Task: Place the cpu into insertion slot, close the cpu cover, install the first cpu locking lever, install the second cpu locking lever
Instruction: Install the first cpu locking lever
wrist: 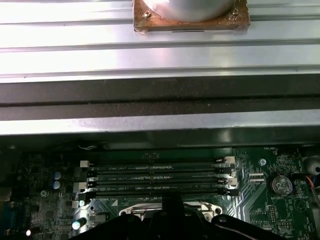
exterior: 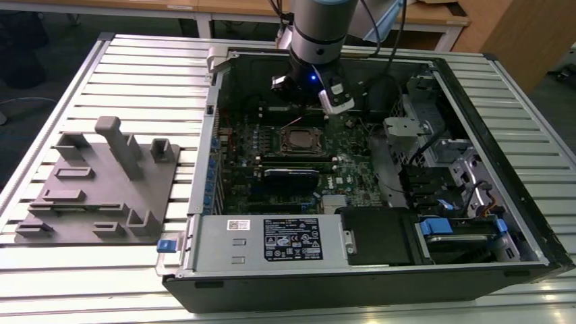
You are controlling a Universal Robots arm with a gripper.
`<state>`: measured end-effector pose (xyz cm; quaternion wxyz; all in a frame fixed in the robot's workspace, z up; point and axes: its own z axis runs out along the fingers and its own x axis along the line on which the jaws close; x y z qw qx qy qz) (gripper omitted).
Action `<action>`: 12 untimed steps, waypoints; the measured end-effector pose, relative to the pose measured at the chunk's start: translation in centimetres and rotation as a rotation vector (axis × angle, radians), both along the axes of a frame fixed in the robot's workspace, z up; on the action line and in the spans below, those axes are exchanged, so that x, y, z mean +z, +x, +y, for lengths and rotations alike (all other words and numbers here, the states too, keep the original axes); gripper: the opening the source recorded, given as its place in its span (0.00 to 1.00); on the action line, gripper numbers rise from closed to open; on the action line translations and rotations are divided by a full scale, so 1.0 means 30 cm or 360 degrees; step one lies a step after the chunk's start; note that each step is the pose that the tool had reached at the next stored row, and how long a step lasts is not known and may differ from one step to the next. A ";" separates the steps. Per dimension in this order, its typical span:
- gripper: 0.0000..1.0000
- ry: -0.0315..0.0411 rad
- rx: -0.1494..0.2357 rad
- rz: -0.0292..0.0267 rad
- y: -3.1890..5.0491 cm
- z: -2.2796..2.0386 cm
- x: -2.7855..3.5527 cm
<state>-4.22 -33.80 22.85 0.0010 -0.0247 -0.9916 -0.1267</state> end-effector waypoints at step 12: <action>0.11 0.0000 0.0000 -0.00019 0.000 0.000 -0.011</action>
